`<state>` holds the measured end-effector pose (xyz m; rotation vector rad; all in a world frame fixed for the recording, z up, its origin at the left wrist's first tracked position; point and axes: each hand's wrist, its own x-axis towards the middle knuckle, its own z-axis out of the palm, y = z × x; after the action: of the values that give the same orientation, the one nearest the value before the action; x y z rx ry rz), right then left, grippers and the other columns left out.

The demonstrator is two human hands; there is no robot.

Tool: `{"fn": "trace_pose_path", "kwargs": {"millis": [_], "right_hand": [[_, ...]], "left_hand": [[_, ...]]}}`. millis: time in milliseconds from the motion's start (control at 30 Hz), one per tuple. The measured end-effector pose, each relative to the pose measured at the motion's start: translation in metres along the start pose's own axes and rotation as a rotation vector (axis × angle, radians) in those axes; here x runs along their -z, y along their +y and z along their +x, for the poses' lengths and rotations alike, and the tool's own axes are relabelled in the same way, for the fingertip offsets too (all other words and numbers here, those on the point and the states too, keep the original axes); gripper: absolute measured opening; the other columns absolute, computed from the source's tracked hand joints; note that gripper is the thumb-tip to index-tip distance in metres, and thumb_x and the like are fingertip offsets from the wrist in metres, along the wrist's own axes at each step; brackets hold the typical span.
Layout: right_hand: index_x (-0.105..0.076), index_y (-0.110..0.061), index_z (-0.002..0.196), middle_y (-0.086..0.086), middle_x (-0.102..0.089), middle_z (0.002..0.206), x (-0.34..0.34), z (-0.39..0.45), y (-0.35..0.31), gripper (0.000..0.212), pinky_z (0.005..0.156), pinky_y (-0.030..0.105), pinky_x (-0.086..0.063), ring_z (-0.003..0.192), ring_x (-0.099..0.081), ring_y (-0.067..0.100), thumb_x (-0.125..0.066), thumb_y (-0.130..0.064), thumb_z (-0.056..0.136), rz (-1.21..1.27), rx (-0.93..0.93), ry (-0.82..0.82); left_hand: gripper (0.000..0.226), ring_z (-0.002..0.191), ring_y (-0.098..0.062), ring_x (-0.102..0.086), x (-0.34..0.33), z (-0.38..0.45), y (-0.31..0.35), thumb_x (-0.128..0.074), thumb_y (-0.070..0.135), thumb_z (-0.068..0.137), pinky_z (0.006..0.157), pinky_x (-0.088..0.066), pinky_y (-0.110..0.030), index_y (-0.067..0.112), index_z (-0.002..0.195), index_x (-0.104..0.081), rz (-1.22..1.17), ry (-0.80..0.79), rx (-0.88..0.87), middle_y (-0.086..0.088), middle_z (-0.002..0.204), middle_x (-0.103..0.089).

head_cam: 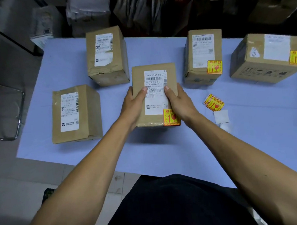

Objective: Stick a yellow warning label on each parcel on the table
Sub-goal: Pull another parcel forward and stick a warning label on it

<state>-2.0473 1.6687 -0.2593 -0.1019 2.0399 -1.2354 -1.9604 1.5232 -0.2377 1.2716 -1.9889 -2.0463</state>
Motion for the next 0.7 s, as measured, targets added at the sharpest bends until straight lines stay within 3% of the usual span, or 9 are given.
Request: {"fn": "trace_pose_path", "kwargs": {"millis": [100, 233, 400, 533, 700], "right_hand": [[-0.027, -0.028, 0.155, -0.006, -0.053, 0.148, -0.001, 0.029, -0.03, 0.102, 0.11, 0.045, -0.043, 0.131, -0.054, 0.019, -0.036, -0.089, 0.073, 0.006, 0.057, 0.033], [-0.026, -0.029, 0.156, -0.009, -0.053, 0.147, 0.002, 0.065, -0.055, 0.102, 0.109, 0.044, -0.044, 0.128, -0.055, 0.016, -0.038, -0.089, 0.074, 0.017, 0.062, 0.044], [-0.03, -0.028, 0.155, -0.008, -0.051, 0.149, 0.008, 0.102, -0.058, 0.101, 0.111, 0.044, -0.043, 0.13, -0.054, 0.016, -0.043, -0.085, 0.072, 0.097, -0.03, 0.047], [-0.03, -0.03, 0.155, -0.007, -0.05, 0.151, 0.012, 0.129, -0.054, 0.103, 0.111, 0.046, -0.042, 0.132, -0.053, 0.019, -0.044, -0.087, 0.07, 0.098, -0.118, 0.055], [-0.032, -0.031, 0.154, -0.007, -0.052, 0.148, 0.013, 0.152, -0.057, 0.097, 0.111, 0.046, -0.041, 0.132, -0.053, 0.02, -0.04, -0.084, 0.073, 0.047, -0.128, 0.129]], "left_hand": [[0.043, 0.107, -0.011, -0.07, 0.01, 0.033, 0.025, -0.061, 0.039, 0.094, 0.1, -0.054, -0.039, 0.025, 0.134, -0.055, -0.037, -0.008, -0.042, 0.007, 0.12, -0.072], [0.079, 0.115, -0.012, -0.066, 0.013, 0.077, 0.048, -0.065, 0.062, 0.075, 0.103, -0.051, -0.04, 0.026, 0.143, -0.047, 0.027, -0.001, -0.051, 0.007, 0.129, -0.067], [0.094, 0.123, -0.018, -0.061, 0.002, 0.128, 0.05, -0.064, 0.072, 0.068, 0.106, -0.049, -0.043, 0.02, 0.144, -0.044, 0.088, -0.021, 0.034, 0.001, 0.138, -0.061], [0.08, 0.11, -0.018, -0.067, -0.007, 0.153, 0.05, -0.057, 0.072, 0.065, 0.1, -0.053, -0.044, 0.025, 0.13, -0.057, 0.13, -0.059, 0.072, 0.005, 0.12, -0.071], [0.07, 0.11, -0.014, -0.067, -0.015, 0.174, 0.052, -0.055, 0.071, 0.073, 0.1, -0.052, -0.044, 0.031, 0.131, -0.055, 0.146, -0.065, 0.055, 0.011, 0.119, -0.071]]}}
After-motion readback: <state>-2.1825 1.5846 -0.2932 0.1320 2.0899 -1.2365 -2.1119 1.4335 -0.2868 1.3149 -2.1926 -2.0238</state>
